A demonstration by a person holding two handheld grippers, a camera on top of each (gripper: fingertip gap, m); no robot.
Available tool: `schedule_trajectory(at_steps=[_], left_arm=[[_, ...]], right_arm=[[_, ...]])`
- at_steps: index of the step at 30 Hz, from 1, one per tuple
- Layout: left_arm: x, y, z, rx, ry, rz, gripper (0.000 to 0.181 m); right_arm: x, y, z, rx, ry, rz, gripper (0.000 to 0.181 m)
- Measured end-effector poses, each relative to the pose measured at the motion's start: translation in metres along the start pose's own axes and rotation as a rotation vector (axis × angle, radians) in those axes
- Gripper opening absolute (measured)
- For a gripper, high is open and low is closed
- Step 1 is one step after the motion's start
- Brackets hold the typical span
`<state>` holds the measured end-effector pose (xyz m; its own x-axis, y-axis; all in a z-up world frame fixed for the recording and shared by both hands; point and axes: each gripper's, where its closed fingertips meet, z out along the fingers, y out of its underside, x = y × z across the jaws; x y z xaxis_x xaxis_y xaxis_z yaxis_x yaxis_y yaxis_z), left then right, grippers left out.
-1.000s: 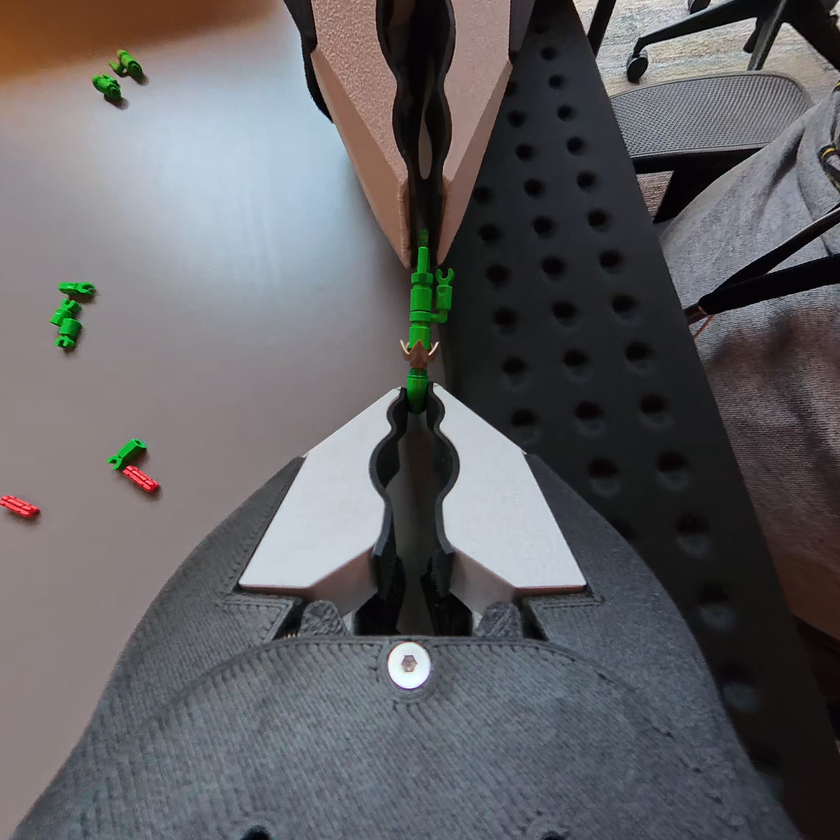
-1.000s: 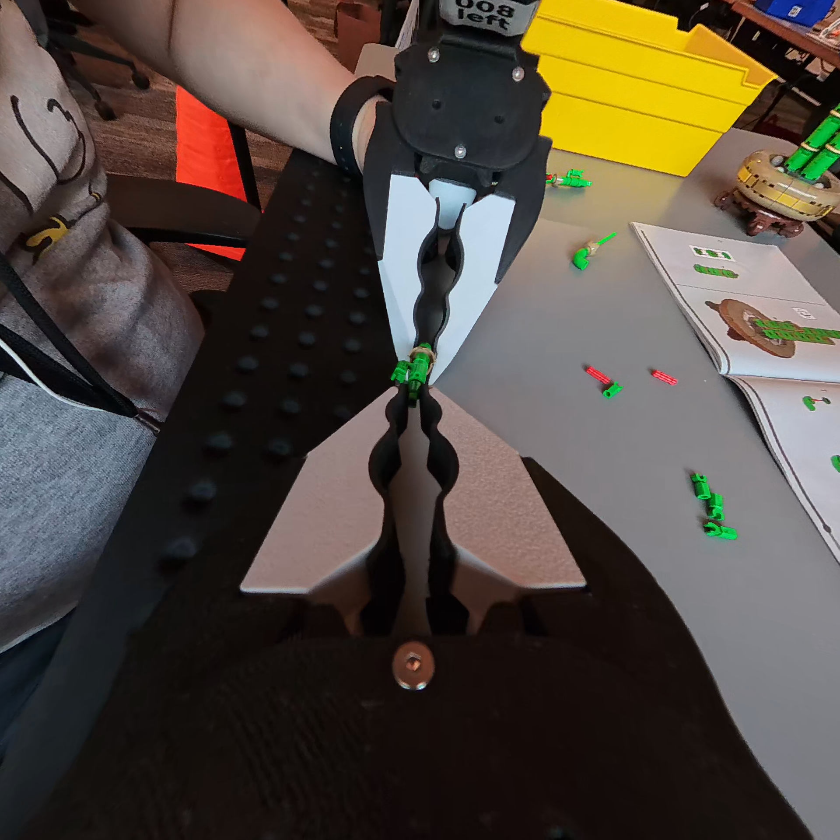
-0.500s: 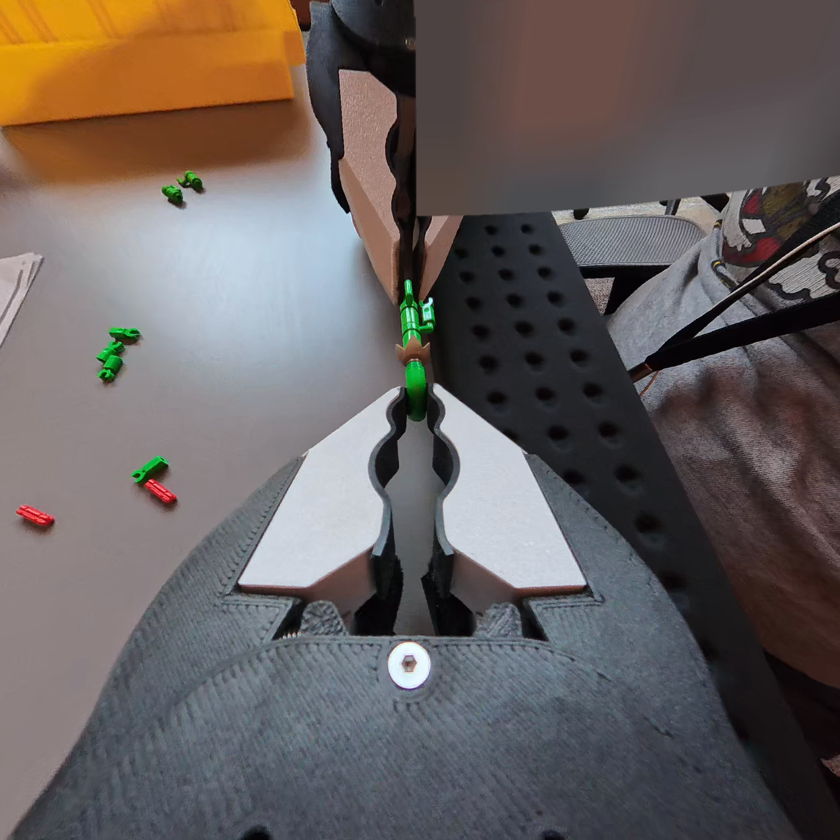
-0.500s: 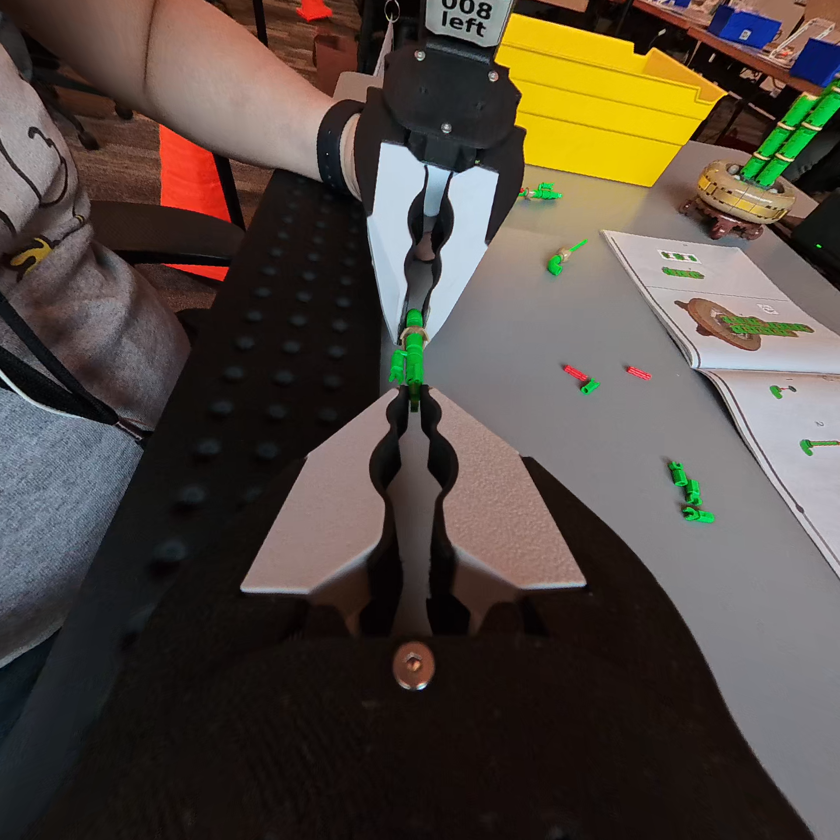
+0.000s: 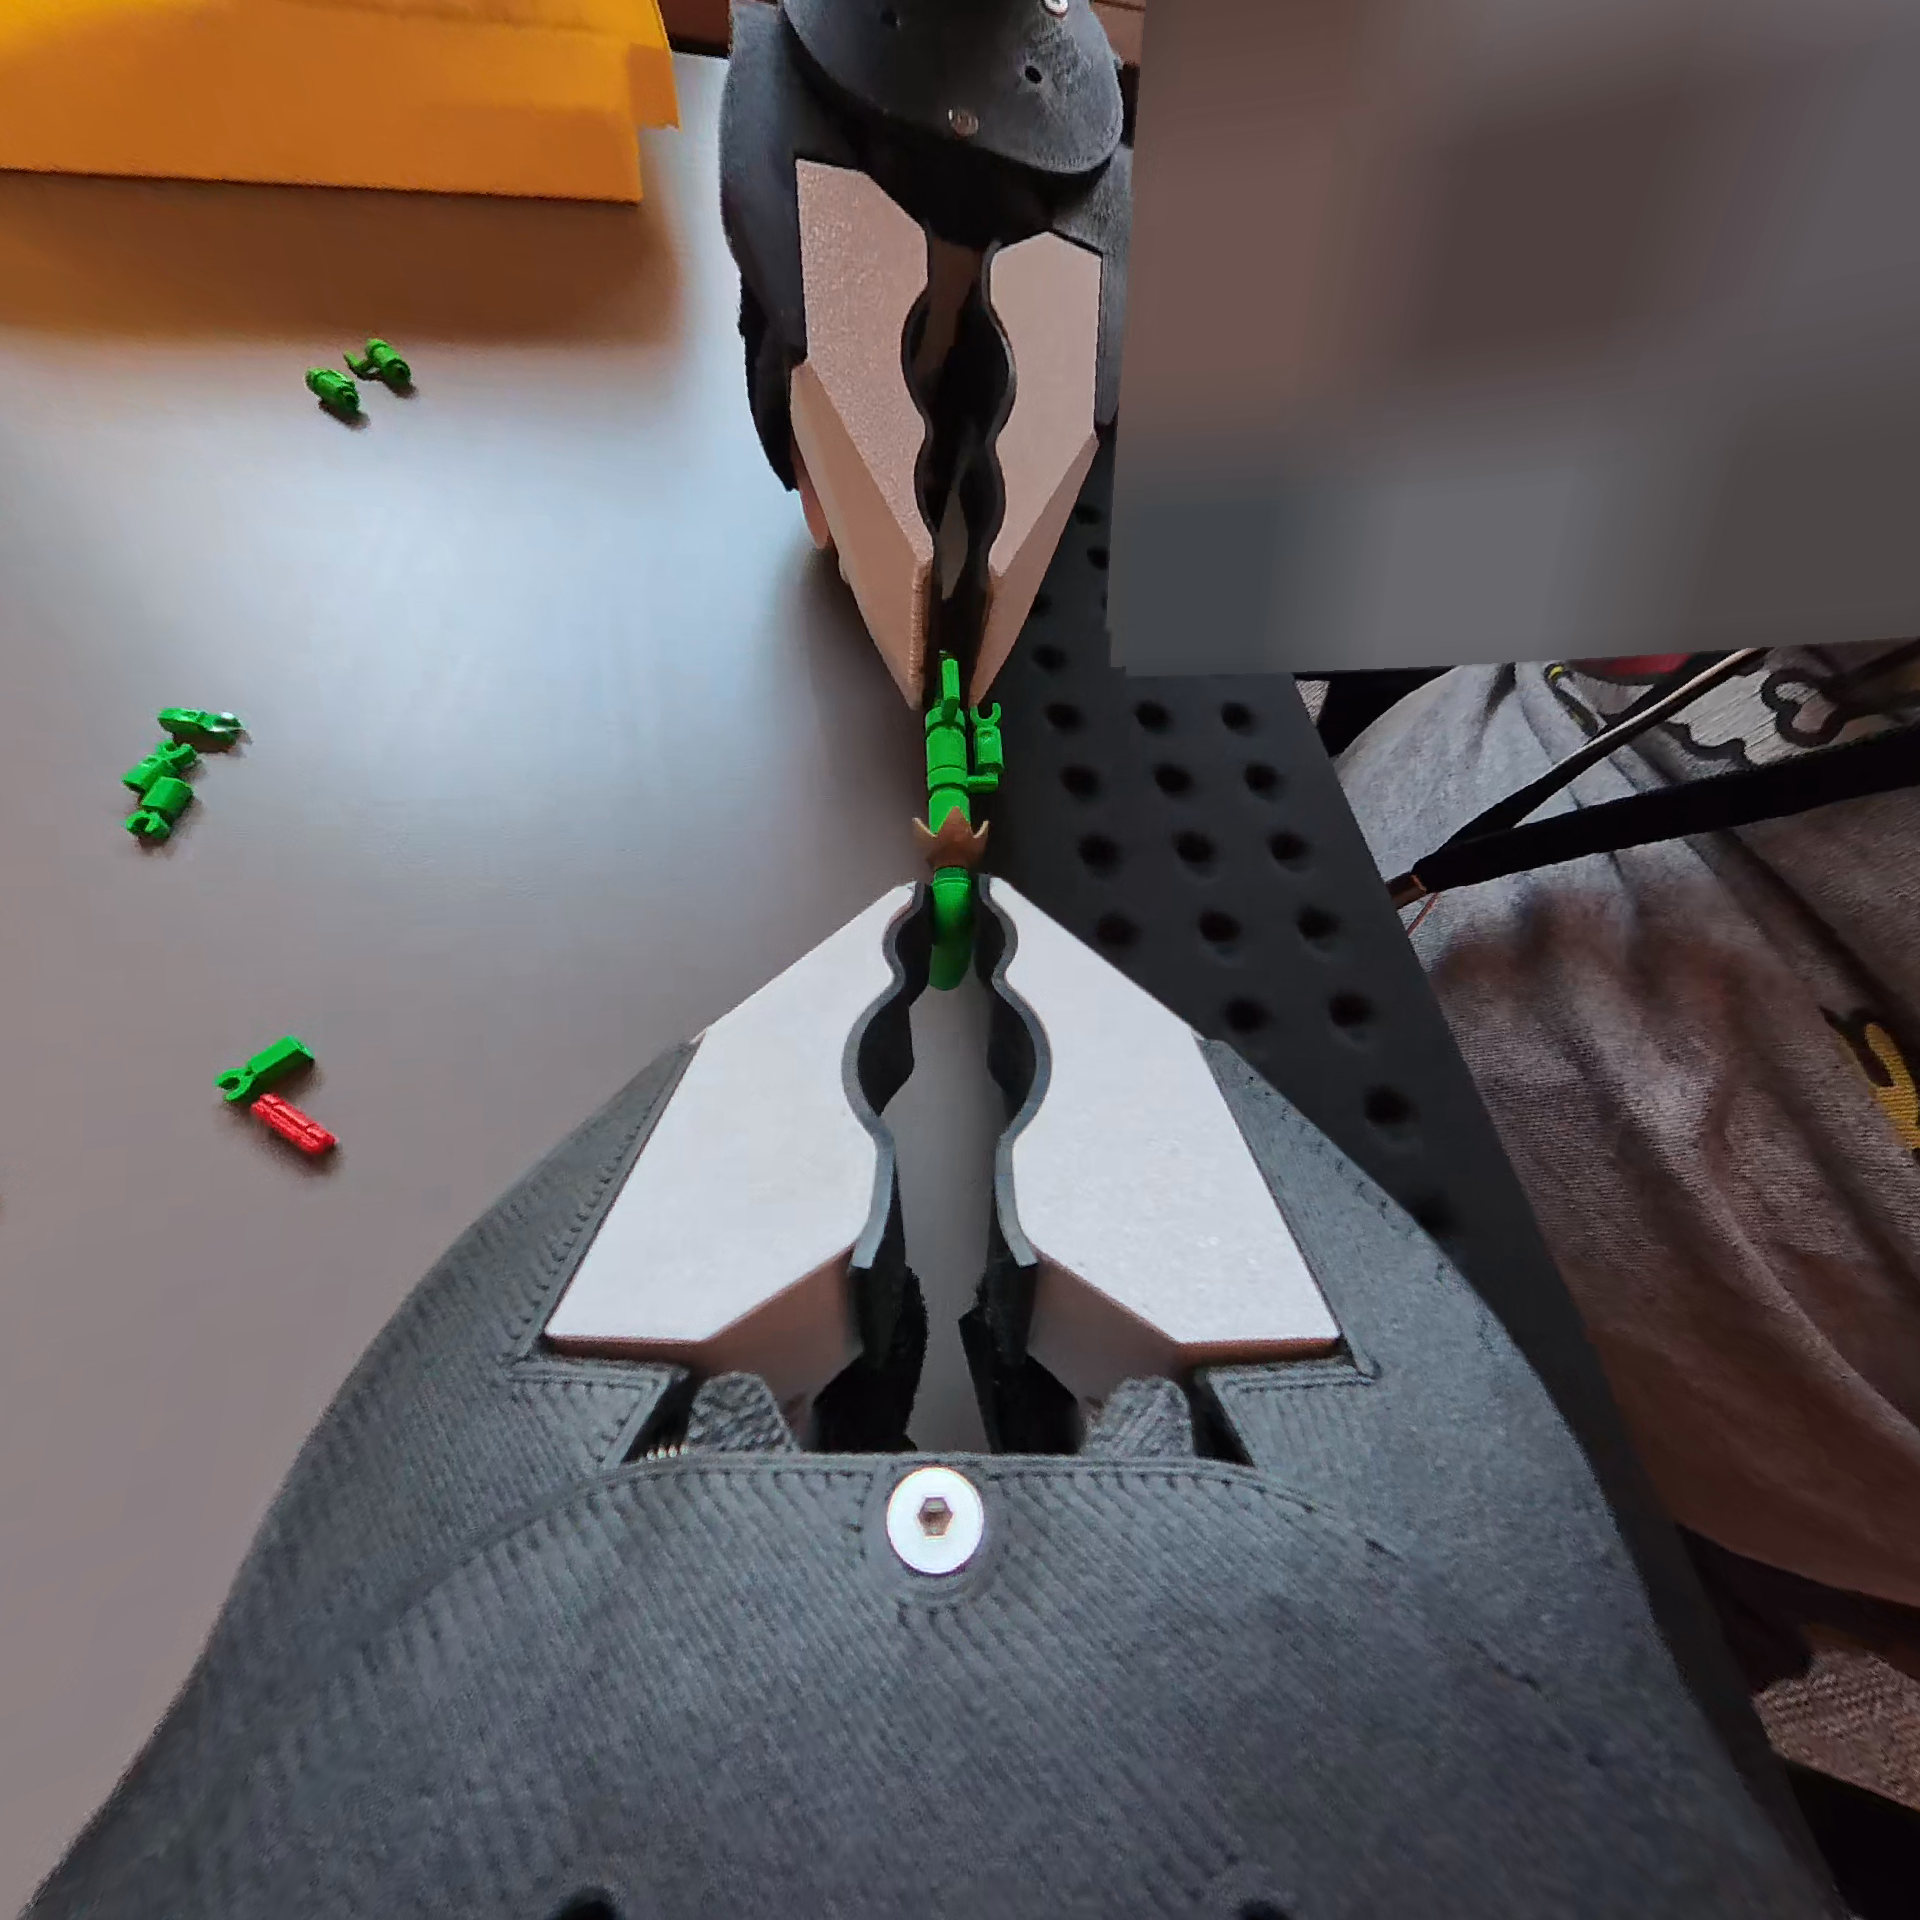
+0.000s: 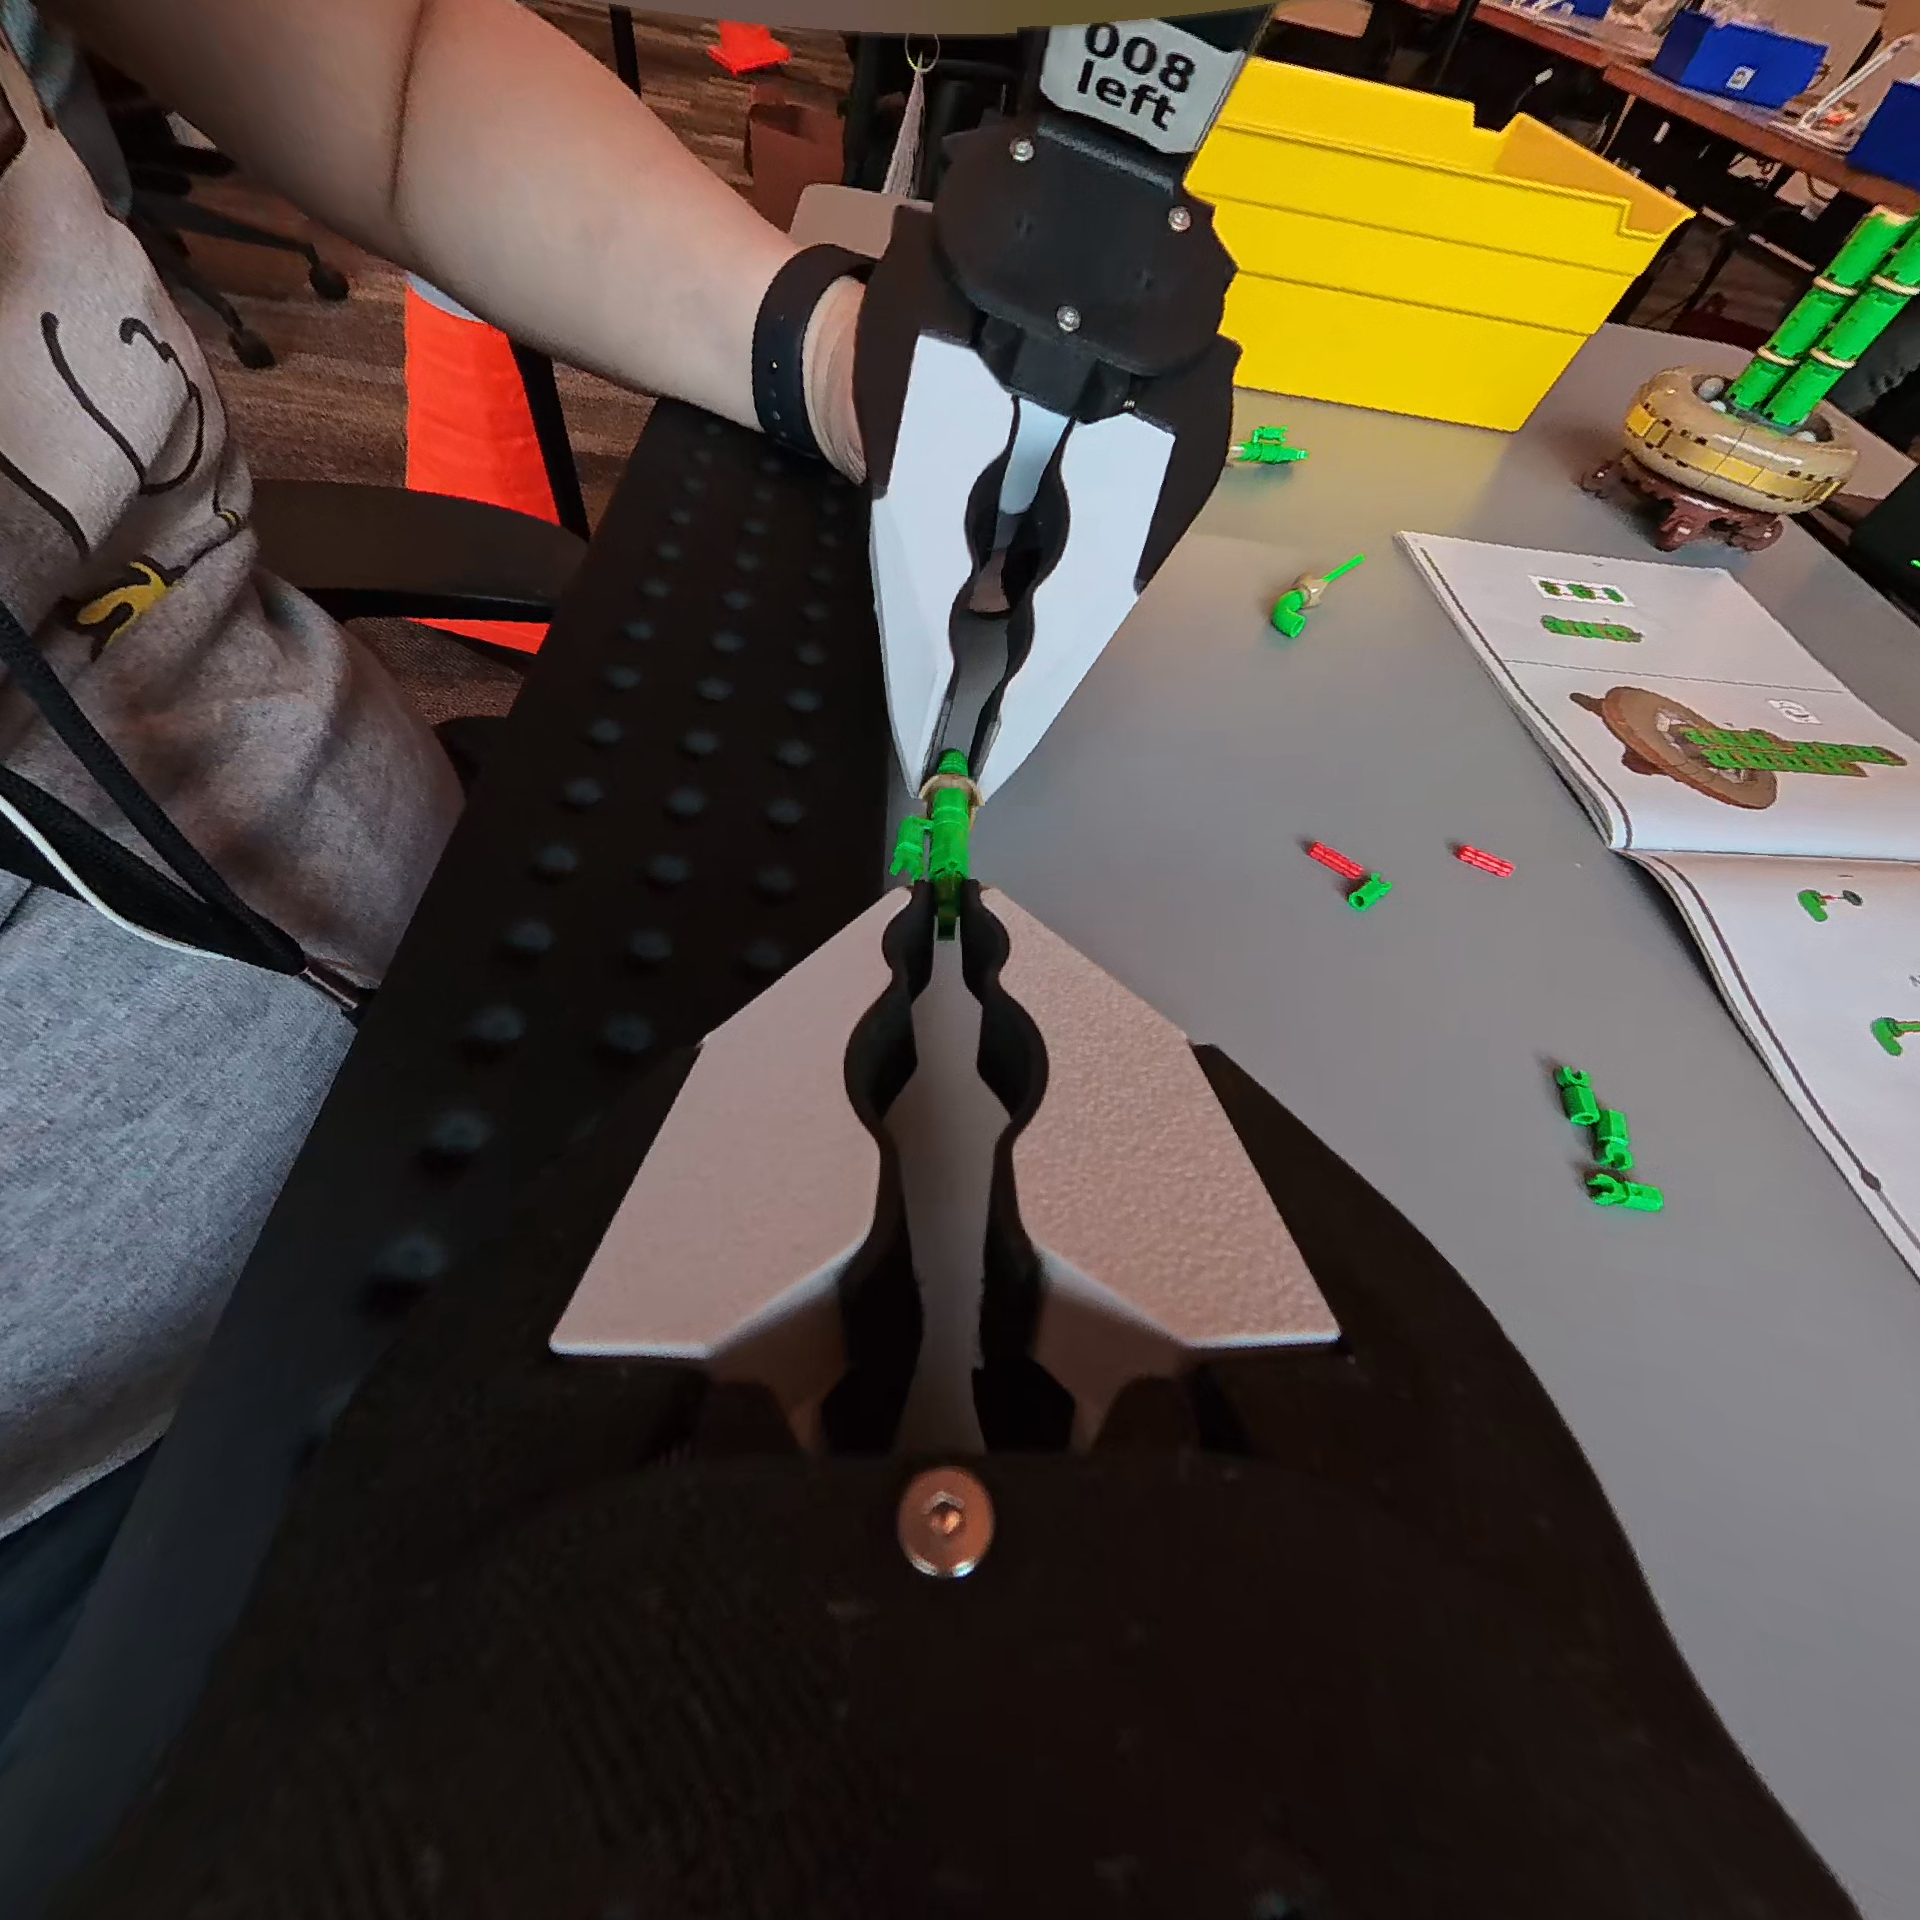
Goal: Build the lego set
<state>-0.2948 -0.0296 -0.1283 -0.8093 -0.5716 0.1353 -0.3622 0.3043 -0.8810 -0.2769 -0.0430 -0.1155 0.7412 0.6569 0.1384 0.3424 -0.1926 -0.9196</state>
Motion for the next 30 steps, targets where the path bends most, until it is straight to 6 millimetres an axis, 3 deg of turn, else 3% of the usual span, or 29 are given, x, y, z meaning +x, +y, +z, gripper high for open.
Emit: schedule_trajectory(at_steps=[12, 18, 30], left_arm=[[-0.006, 0.001, -0.001, -0.004, -0.025, -0.012, 0.005], [-0.003, -0.004, -0.003, 0.031, -0.001, -0.025, 0.006], [-0.004, 0.012, 0.004, -0.079, -0.052, 0.042, 0.006]], right_arm=[[0.002, 0.004, 0.003, -0.034, 0.015, 0.008, 0.004], [-0.006, 0.019, 0.012, -0.150, -0.018, -0.041, 0.005], [-0.001, 0.010, 0.007, -0.079, -0.009, 0.007, 0.004]])
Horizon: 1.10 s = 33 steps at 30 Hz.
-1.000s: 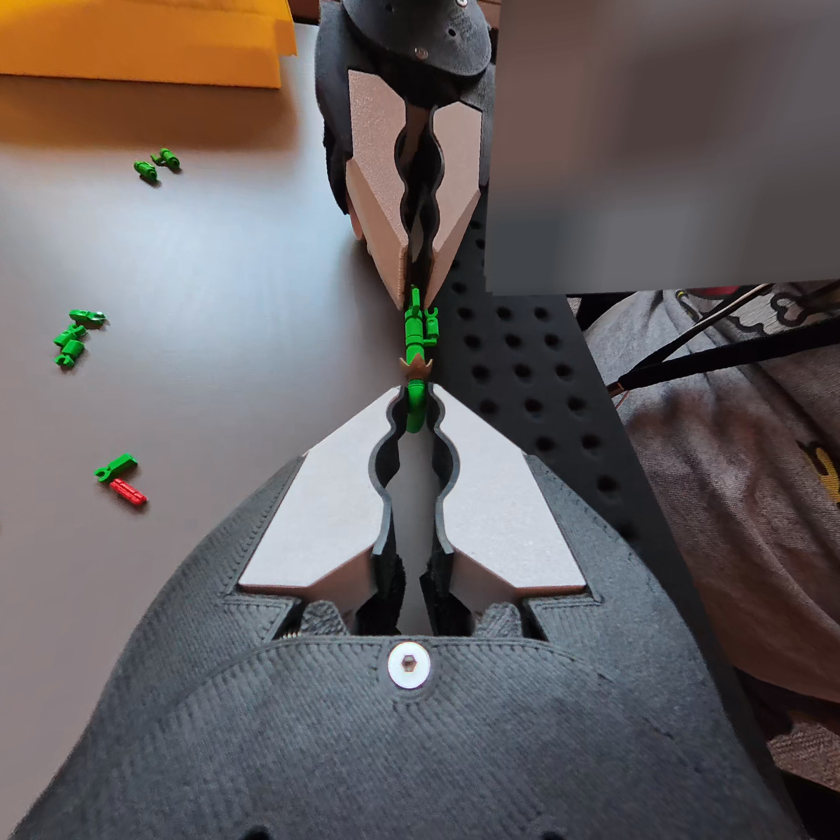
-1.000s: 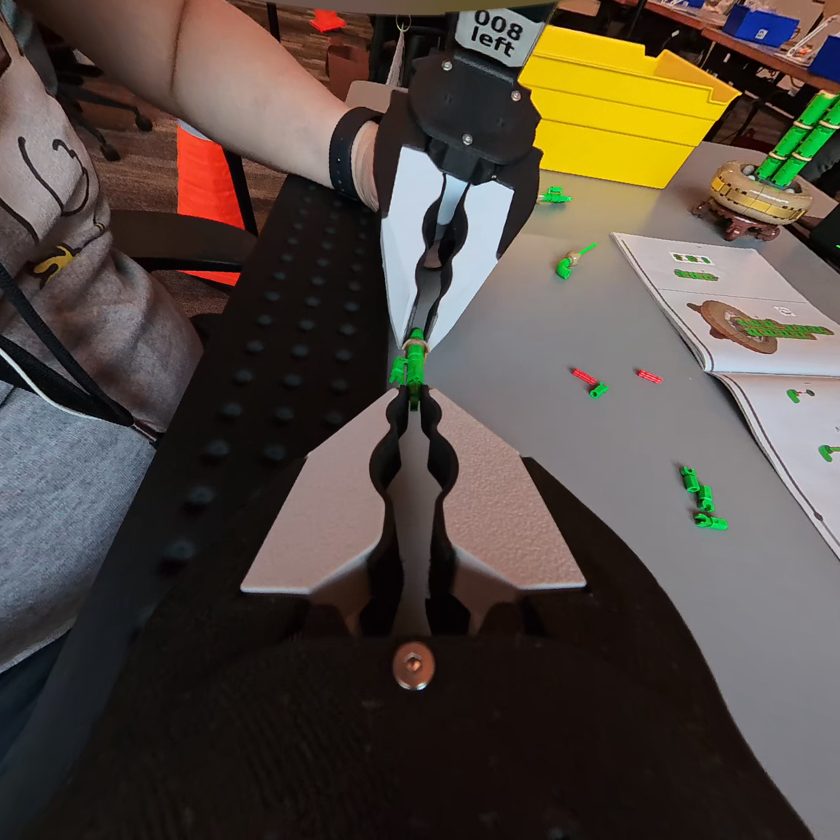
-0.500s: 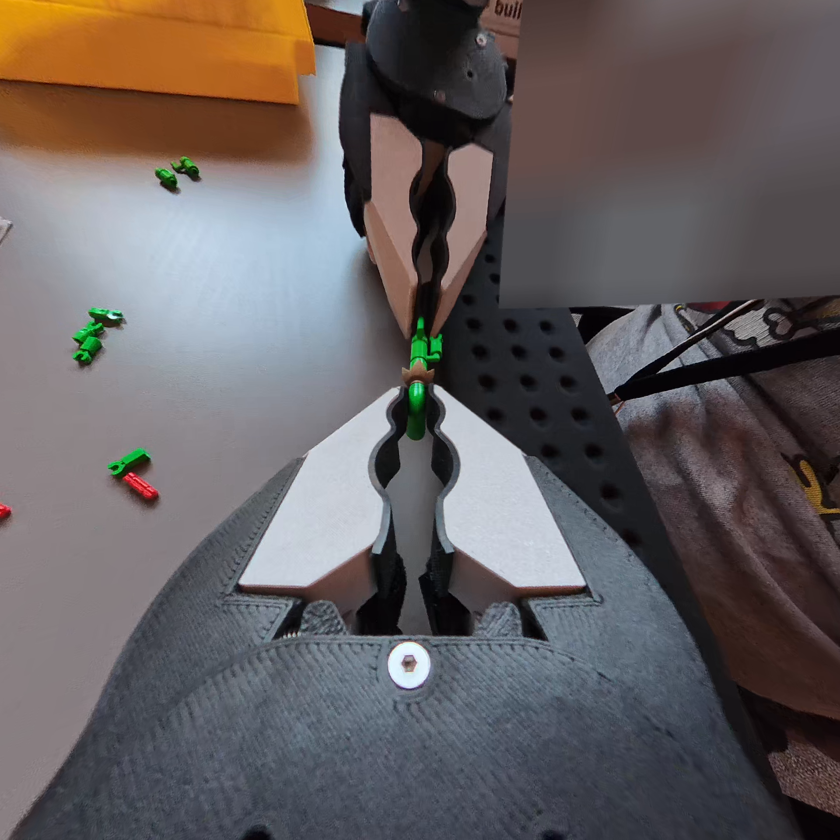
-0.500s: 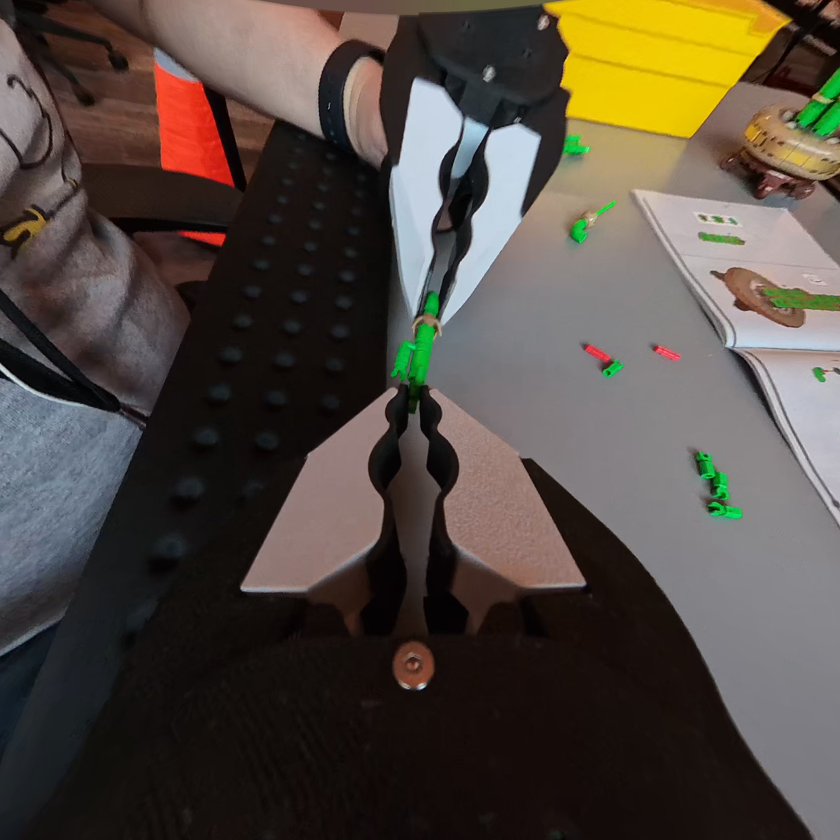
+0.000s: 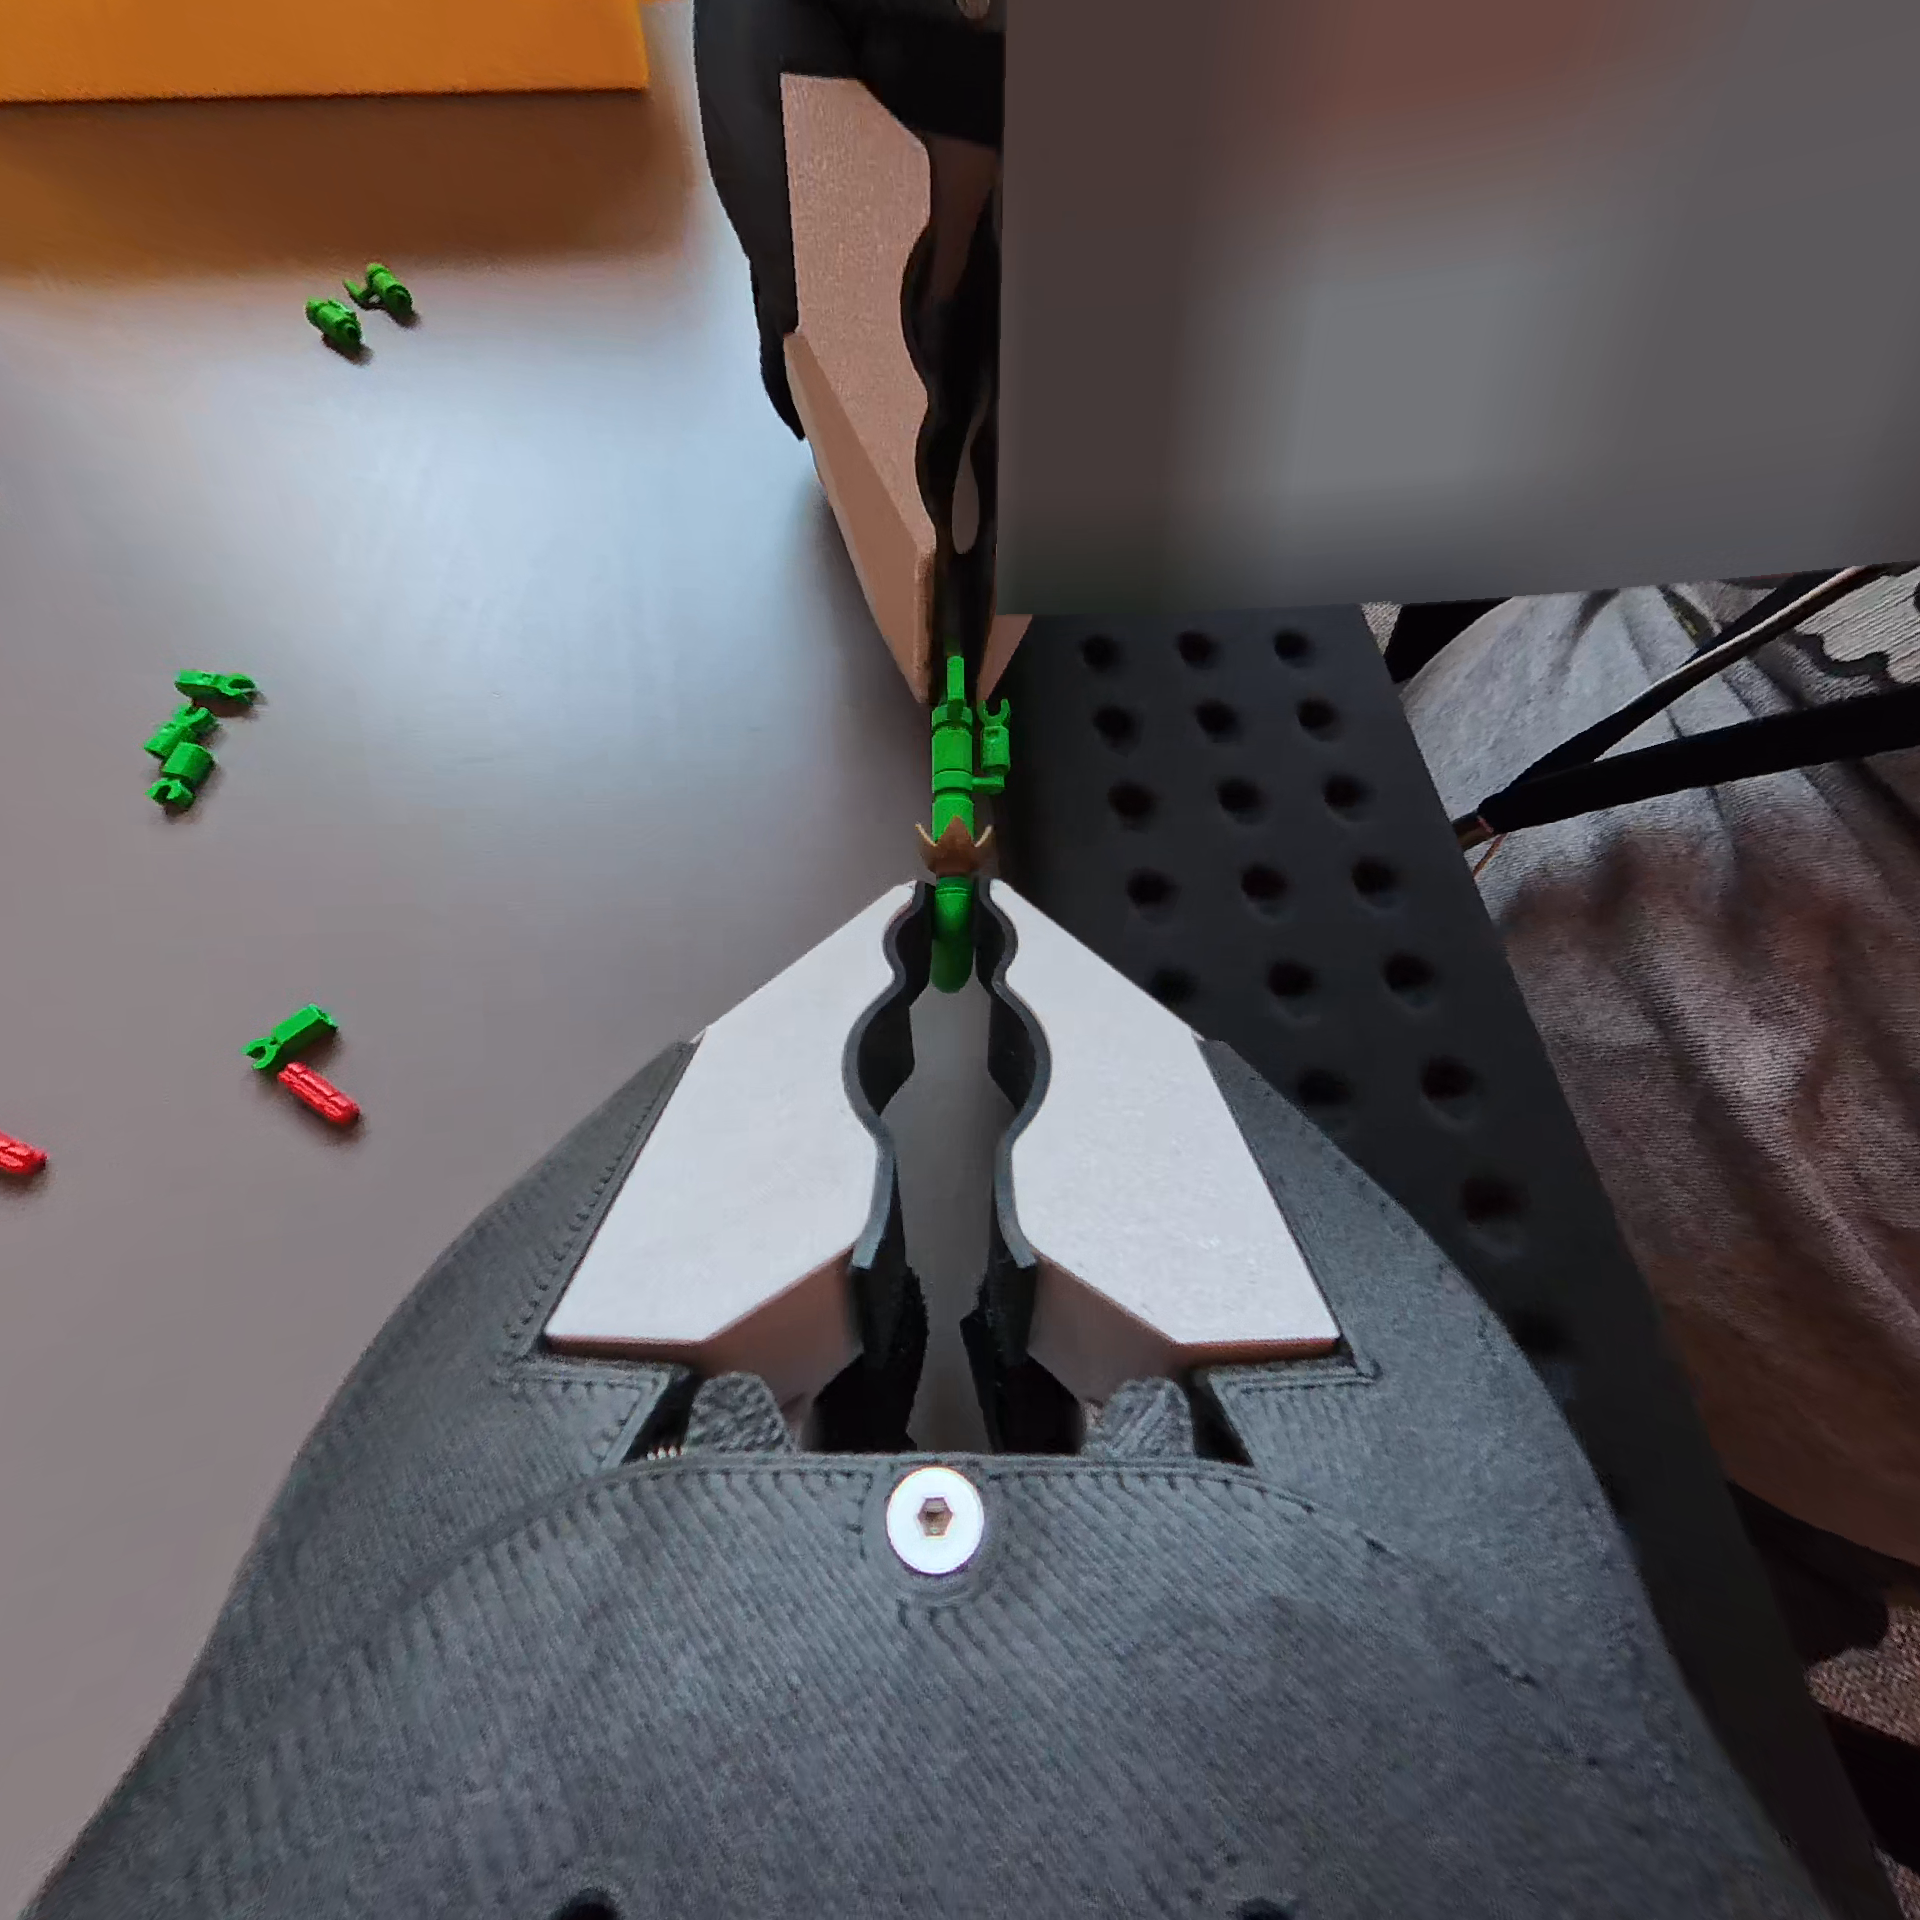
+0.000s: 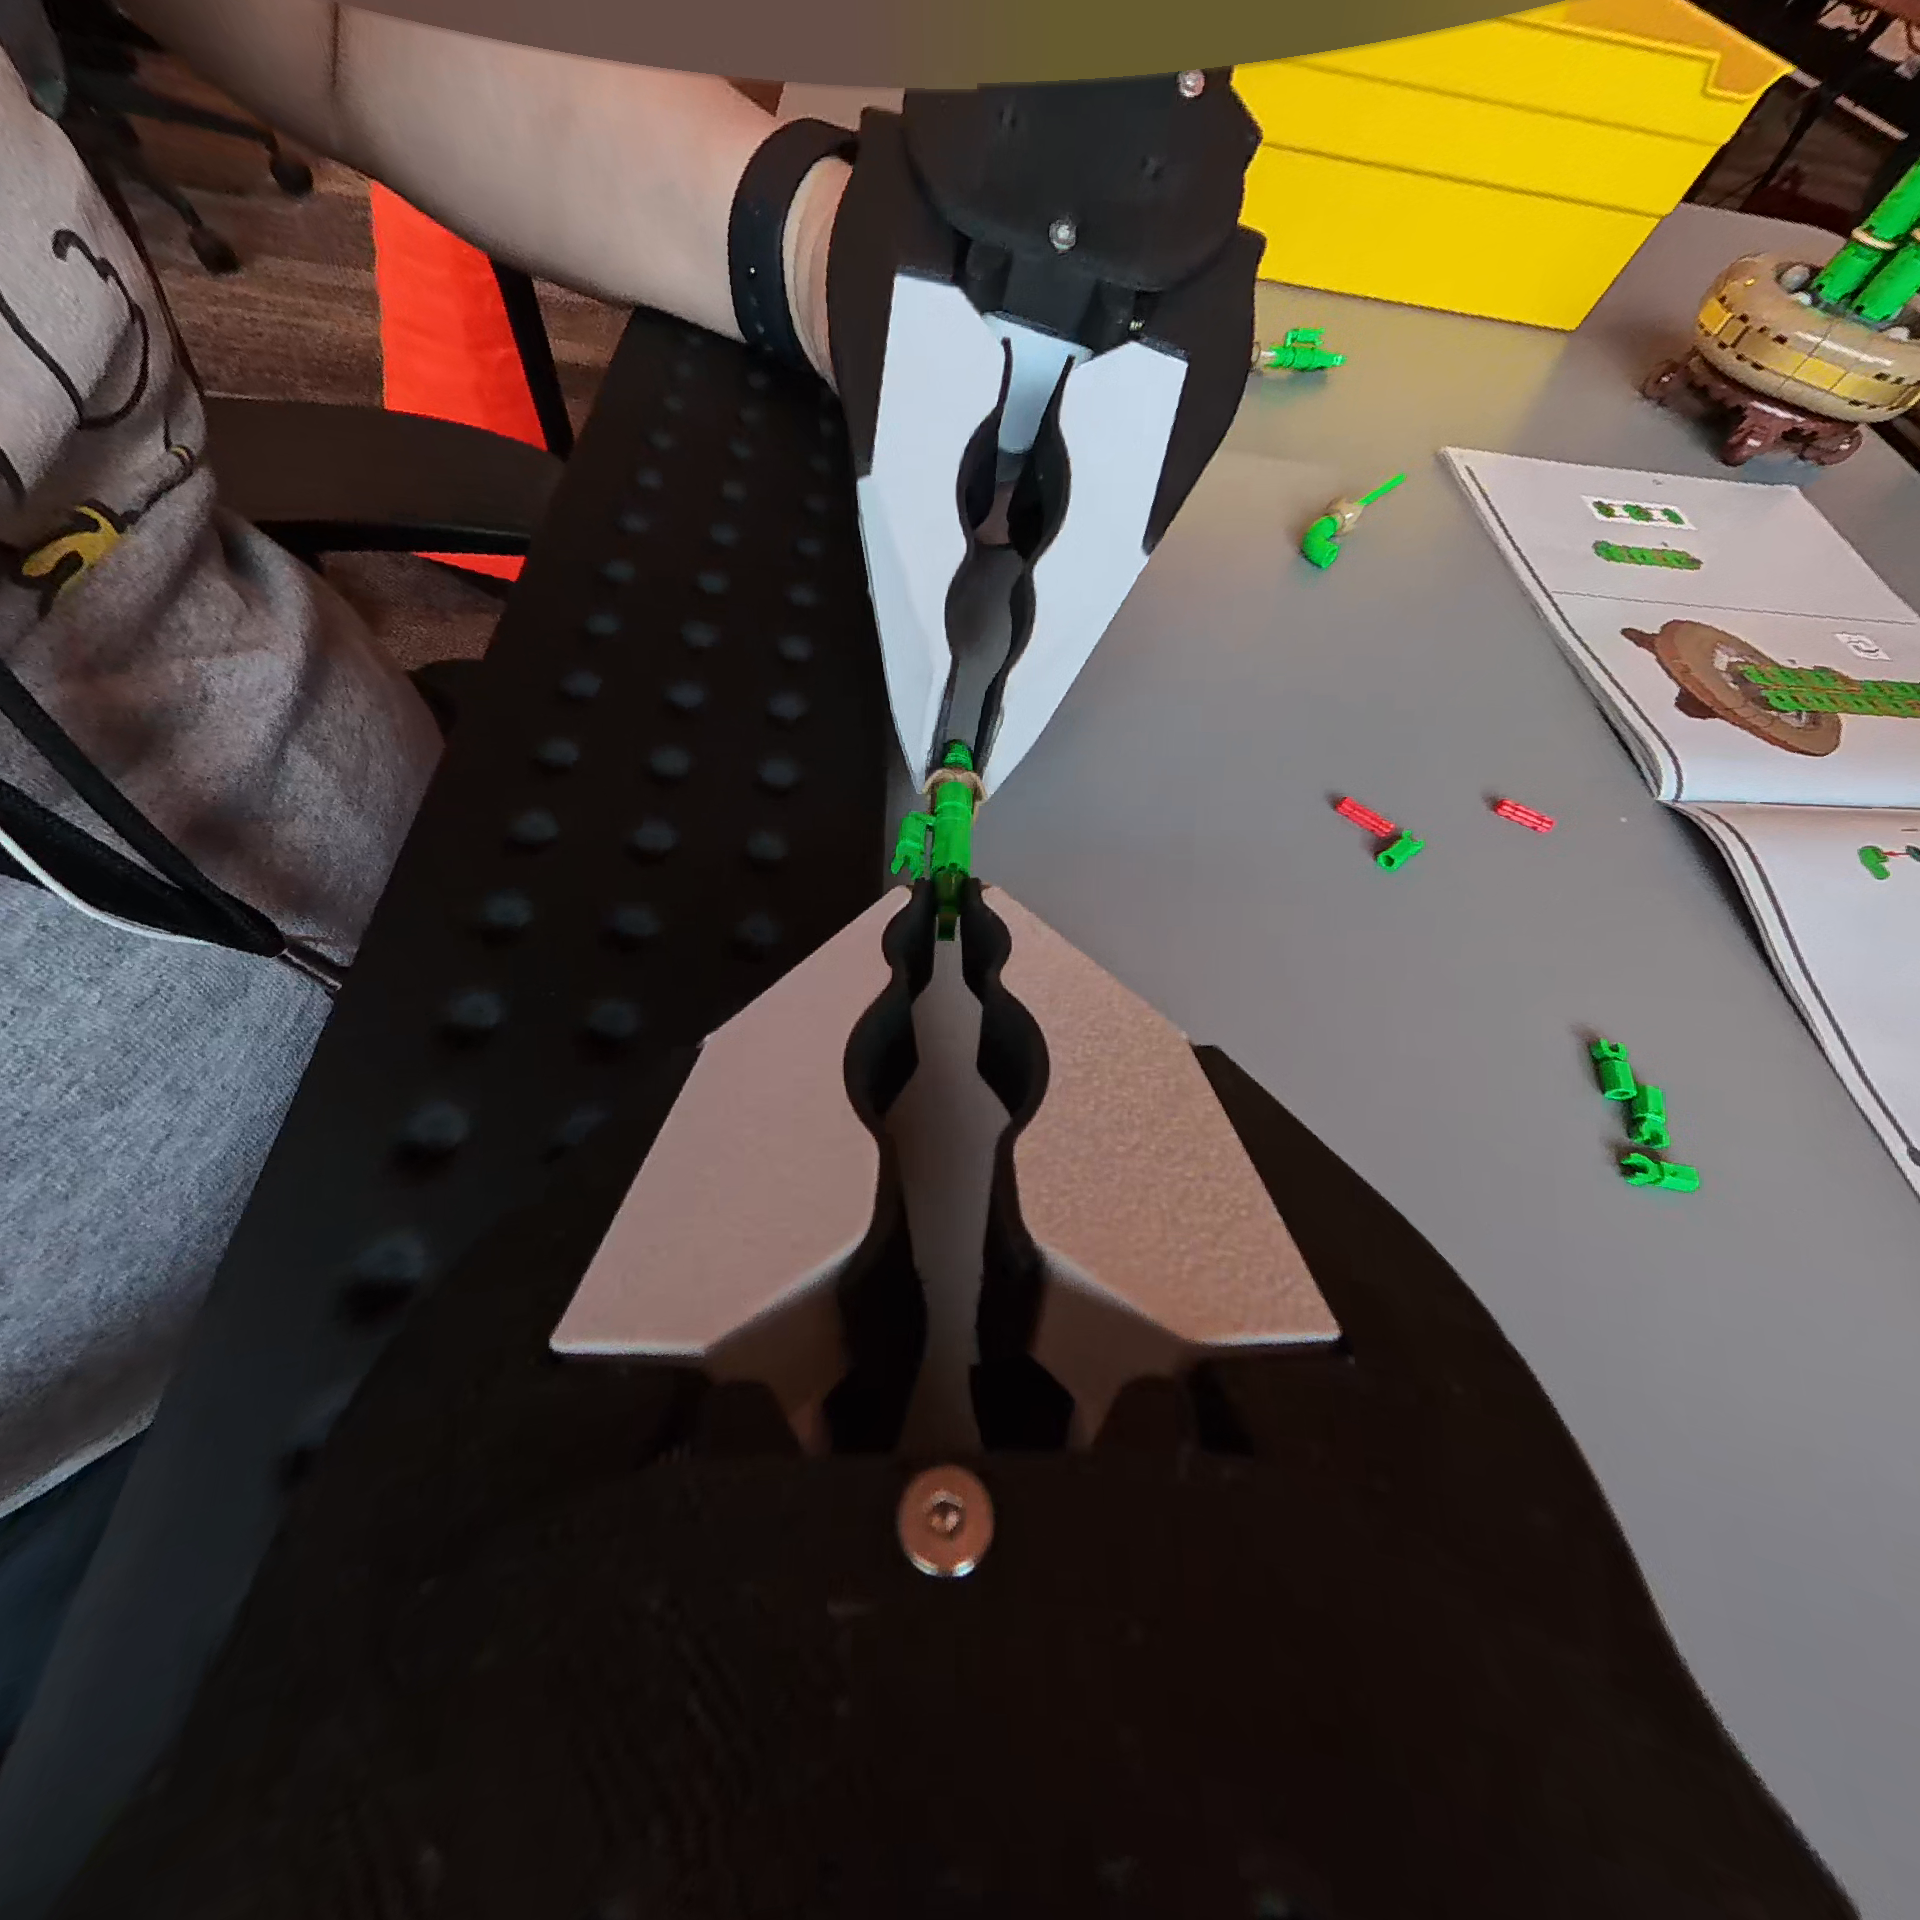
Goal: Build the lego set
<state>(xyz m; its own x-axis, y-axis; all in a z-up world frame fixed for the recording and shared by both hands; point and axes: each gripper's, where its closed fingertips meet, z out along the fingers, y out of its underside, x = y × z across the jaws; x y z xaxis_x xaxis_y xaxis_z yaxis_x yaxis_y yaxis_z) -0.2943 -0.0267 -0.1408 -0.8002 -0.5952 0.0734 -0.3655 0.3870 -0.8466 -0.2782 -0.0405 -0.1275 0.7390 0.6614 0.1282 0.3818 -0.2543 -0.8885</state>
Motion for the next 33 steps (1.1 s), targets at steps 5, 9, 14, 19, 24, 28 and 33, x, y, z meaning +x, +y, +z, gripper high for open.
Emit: schedule_trajectory(at_steps=[5, 9, 14, 19, 24, 28, 33], left_arm=[[-0.0026, -0.0012, -0.0008, 0.009, 0.004, -0.034, 0.006], [-0.0028, 0.0007, 0.0013, -0.009, -0.002, -0.036, 0.005], [-0.0036, 0.0016, 0.0018, -0.015, -0.001, -0.045, 0.005], [-0.0015, 0.0084, 0.0068, -0.071, 0.004, -0.030, 0.005], [-0.0029, 0.0081, 0.0064, -0.068, -0.003, -0.034, 0.005], [-0.0036, 0.0082, 0.0060, -0.068, -0.004, -0.041, 0.005], [-0.0037, 0.0083, 0.0061, -0.070, -0.003, -0.043, 0.005]], right_arm=[[0.0019, 0.0008, 0.0003, -0.003, -0.002, 0.024, 0.004], [0.0018, 0.0014, 0.0006, -0.008, -0.001, 0.022, 0.004], [0.0018, 0.0034, 0.0019, -0.023, -0.007, 0.030, 0.004], [-0.0002, 0.0014, 0.0035, -0.014, -0.023, 0.032, 0.005], [0.0010, 0.0019, 0.0035, -0.018, -0.013, 0.033, 0.005], [0.0009, 0.0034, 0.0041, -0.029, -0.013, 0.031, 0.005], [0.0009, 0.0041, 0.0044, -0.034, -0.014, 0.034, 0.005]])
